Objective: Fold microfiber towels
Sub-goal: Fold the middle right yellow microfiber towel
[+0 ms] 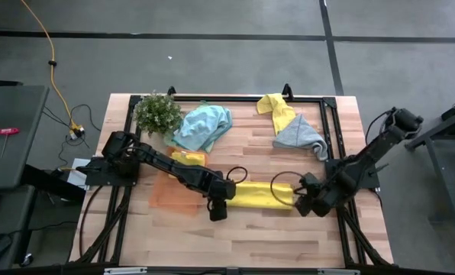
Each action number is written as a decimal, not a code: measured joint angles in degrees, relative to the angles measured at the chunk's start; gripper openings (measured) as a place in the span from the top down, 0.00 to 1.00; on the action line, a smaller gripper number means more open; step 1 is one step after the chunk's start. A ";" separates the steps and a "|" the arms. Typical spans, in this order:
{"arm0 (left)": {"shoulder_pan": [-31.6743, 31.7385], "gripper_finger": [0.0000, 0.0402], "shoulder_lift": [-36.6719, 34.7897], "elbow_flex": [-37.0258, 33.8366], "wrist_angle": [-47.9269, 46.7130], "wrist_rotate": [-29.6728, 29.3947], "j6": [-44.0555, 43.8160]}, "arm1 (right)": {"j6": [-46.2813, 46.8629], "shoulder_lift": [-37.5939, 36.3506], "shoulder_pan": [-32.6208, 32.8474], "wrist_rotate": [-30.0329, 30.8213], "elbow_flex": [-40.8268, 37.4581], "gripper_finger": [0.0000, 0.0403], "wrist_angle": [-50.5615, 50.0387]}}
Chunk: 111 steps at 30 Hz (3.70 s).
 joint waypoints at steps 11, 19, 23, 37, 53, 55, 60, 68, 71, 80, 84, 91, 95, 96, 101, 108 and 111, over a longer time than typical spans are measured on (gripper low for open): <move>0.72 0.56 0.00 0.00 0.07 -0.08 0.12 | 15.30 0.49 -4.23 6.80 -17.40 0.45 26.14; 0.68 0.56 0.00 0.00 0.06 -0.47 0.11 | 9.22 6.52 -9.19 4.30 -17.14 0.45 33.61; 0.72 0.56 0.00 0.00 0.07 -1.14 0.13 | 8.82 7.23 -10.30 3.69 -17.14 0.45 34.54; 4.14 0.56 -1.86 4.30 -5.03 -1.03 5.44 | 7.53 4.67 -11.00 0.92 -17.43 0.95 28.05; 4.03 0.60 -6.47 1.45 -0.41 -7.83 17.16 | 7.75 -12.28 -8.50 -4.96 -2.78 1.00 -15.93; 3.47 0.67 -4.68 0.00 3.84 -7.90 16.89 | 7.77 -11.29 -8.78 -6.06 -1.56 1.00 -16.27; 2.46 0.94 0.46 -1.12 9.31 -7.32 14.12 | 7.83 -7.35 -8.79 -4.74 2.91 1.00 -15.90; 2.17 0.99 6.32 -1.02 16.75 -5.42 9.47 | 7.43 2.72 -9.18 -1.69 9.34 1.00 -11.36; 2.26 0.99 7.23 -0.96 17.78 -5.46 9.16 | 6.81 6.70 -9.89 -0.38 10.61 1.00 -6.45; 2.34 1.00 7.49 -0.96 18.88 -5.59 9.60 | 2.19 16.89 -14.36 3.85 12.23 1.00 12.00; 2.34 1.00 7.54 -1.01 19.20 -5.60 9.63 | -0.10 21.21 -16.64 5.45 12.24 1.00 21.87; 2.34 1.00 7.58 -1.01 19.27 -5.44 9.62 | -2.94 26.89 -20.53 7.12 12.26 1.00 34.47; 2.34 1.00 7.61 -1.01 19.21 -5.40 9.62 | -2.95 29.77 -21.68 5.15 12.26 1.00 37.50; 2.34 1.00 7.52 -1.01 19.21 -5.42 9.61 | -2.84 30.47 -21.71 4.74 12.28 1.00 38.31; 2.38 1.00 7.45 -1.03 19.23 -5.40 9.29 | -2.83 31.51 -21.44 5.13 12.25 1.00 39.18; 2.56 1.00 6.94 -0.83 17.87 -4.29 10.09 | -3.47 31.28 -21.64 5.78 12.24 0.79 41.77; 2.60 1.00 5.82 -0.90 15.23 -4.40 11.92 | -5.06 31.10 -21.64 5.92 12.24 0.63 41.94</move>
